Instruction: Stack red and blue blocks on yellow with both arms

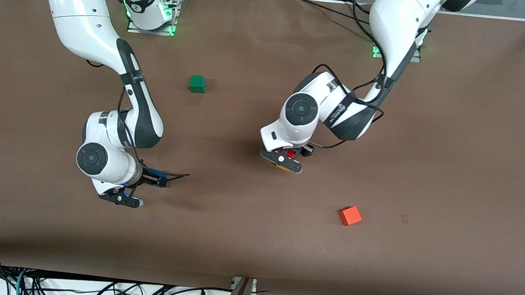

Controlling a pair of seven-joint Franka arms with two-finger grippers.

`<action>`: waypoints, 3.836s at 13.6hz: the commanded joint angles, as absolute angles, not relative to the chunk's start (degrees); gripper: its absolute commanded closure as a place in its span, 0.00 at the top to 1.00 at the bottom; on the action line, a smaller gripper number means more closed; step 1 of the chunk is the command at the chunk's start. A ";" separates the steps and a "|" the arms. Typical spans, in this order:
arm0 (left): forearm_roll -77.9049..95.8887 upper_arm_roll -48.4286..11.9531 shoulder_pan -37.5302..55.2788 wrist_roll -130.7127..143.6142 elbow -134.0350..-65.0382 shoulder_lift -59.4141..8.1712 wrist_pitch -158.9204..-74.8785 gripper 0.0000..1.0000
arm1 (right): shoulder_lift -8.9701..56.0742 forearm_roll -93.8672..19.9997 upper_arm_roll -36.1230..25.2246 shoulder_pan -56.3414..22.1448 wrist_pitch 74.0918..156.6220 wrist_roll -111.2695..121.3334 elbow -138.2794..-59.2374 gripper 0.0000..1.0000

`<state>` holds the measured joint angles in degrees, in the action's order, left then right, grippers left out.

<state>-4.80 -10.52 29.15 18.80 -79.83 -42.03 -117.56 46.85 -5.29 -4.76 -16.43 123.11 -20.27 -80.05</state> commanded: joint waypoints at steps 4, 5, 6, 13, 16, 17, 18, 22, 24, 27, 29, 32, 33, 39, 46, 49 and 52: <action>-6.85 -9.67 29.79 19.78 -77.34 -44.65 -119.09 0.00 | 47.55 -6.42 -4.75 -16.96 122.87 -20.13 -78.66 0.62; -8.07 -9.75 29.79 19.95 -77.34 -45.08 -119.44 0.00 | 47.55 -6.42 -4.66 -17.05 122.87 -20.13 -78.66 0.52; -8.35 -9.76 29.97 20.13 -77.34 -45.26 -120.14 0.00 | 47.46 -6.42 -4.48 -17.31 122.61 -20.04 -78.66 0.39; -7.65 -9.84 26.12 21.18 -61.56 -43.42 -100.78 1.00 | 45.70 -6.06 -4.31 -19.86 109.81 -20.30 -70.43 0.35; -7.65 -9.93 18.22 21.09 -58.27 -37.73 -97.21 1.00 | 46.05 -6.15 -4.39 -22.40 102.93 -24.06 -63.65 0.35; -7.65 -9.93 15.15 20.92 -58.27 -35.70 -97.21 1.00 | 46.14 -6.15 -4.39 -23.46 102.49 -24.69 -61.89 0.35; -7.65 -9.84 11.81 20.83 -58.36 -33.94 -96.95 1.00 | 46.14 -6.15 -4.31 -24.77 102.48 -25.39 -61.01 0.34; -7.65 -10.37 0.28 20.66 -58.80 -29.98 -93.01 1.00 | 47.45 -6.15 -4.31 -35.74 109.13 -35.49 -59.06 0.34; -6.69 -10.29 -3.24 20.57 -58.80 -29.79 -90.19 1.00 | 49.03 -6.15 -4.39 -41.89 114.93 -36.29 -58.63 0.34; -6.33 -10.46 -7.46 13.49 -58.54 -29.62 -86.14 1.00 | 50.27 -6.24 -1.95 -44.82 119.08 -36.65 -56.26 0.34; -6.42 -10.20 -8.52 6.88 -58.54 -29.45 -85.78 1.00 | 50.71 -6.24 -0.44 -45.09 122.07 -36.74 -56.07 0.34; -6.42 -10.11 -10.01 5.98 -58.54 -28.39 -83.41 1.00 | 51.68 -5.98 -0.17 -45.70 122.87 -37.35 -56.07 0.35; -6.50 -10.11 -10.37 5.72 -58.62 -27.69 -83.32 1.00 | 51.94 -5.89 -0.18 -45.88 122.87 -37.35 -56.16 0.35; -1.78 -7.75 -9.76 -0.44 -74.33 -15.93 -85.24 1.00 | 53.00 -5.45 -0.44 -45.97 123.40 -37.44 -56.16 0.38; -1.84 -6.41 -8.96 -0.44 -79.37 -13.71 -88.68 1.00 | 53.61 -4.57 -0.53 -46.40 124.37 -37.53 -56.16 0.52; -1.85 -6.68 -8.62 -0.53 -79.19 -13.80 -88.68 1.00 | 53.53 -4.13 -0.70 -46.49 124.45 -37.62 -56.16 0.97; -2.11 -6.85 -8.53 -0.53 -79.02 -13.80 -88.68 1.00 | 53.26 -4.13 -0.79 -46.41 124.28 -37.35 -56.07 1.00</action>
<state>-2.30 -7.00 -8.72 0.74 -78.08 -14.88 -87.87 52.64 -4.98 -0.76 -46.28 124.63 -37.04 -57.95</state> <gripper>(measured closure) 0.000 0.013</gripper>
